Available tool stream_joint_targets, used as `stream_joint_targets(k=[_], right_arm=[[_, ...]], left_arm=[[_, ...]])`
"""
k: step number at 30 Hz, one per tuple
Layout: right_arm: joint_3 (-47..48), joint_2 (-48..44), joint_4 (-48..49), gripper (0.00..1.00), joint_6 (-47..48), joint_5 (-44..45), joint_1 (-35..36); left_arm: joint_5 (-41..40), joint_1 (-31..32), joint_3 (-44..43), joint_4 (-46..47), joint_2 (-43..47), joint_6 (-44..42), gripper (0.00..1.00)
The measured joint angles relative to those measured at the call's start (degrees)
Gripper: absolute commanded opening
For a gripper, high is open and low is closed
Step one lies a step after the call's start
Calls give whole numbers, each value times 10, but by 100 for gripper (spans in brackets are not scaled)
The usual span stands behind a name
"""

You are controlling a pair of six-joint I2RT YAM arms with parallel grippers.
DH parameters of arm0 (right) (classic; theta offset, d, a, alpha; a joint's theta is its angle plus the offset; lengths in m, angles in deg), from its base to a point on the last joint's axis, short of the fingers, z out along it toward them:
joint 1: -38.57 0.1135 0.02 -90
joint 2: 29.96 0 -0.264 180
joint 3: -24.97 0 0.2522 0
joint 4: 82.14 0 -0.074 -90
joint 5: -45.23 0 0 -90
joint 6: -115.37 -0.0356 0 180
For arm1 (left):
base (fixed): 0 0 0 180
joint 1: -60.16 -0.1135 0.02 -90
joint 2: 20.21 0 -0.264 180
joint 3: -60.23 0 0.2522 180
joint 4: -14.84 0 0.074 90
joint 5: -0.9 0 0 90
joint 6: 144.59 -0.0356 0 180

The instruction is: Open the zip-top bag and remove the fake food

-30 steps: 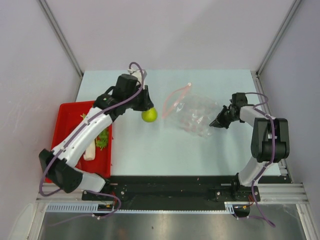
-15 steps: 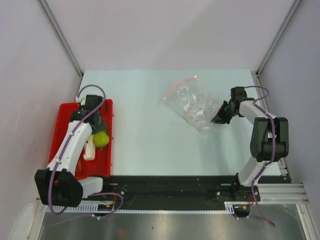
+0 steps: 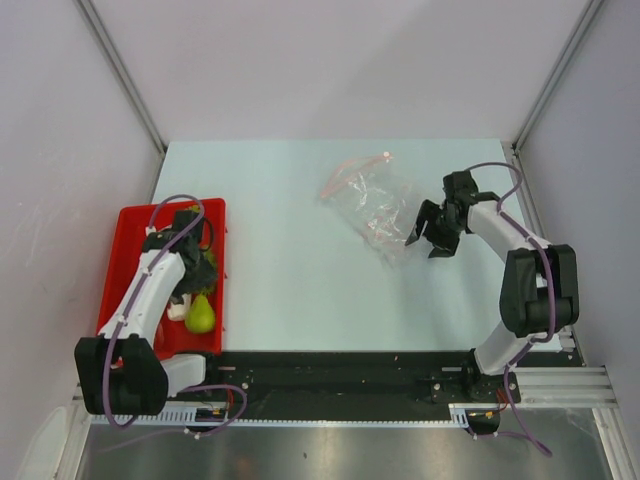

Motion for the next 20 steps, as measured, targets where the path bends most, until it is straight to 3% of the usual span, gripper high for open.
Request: stream_joint_targets(k=[1, 2, 3, 11, 17, 20], right_arm=[[1, -4, -4, 85, 3, 3, 1], [3, -9, -8, 87, 6, 7, 2], [3, -14, -13, 99, 10, 11, 2], [22, -55, -66, 100, 29, 53, 6], [30, -122, -87, 100, 44, 45, 22], [30, -171, -85, 100, 45, 4, 25]], left_arm=[[4, 0, 0, 0, -2, 3, 82], [8, 0, 0, 0, -3, 6, 95], [10, 0, 0, 0, -4, 8, 95], [22, 32, -71, -5, -4, 15, 100], [52, 205, -194, 83, -7, 1, 99], [63, 311, -209, 204, 2, -11, 99]])
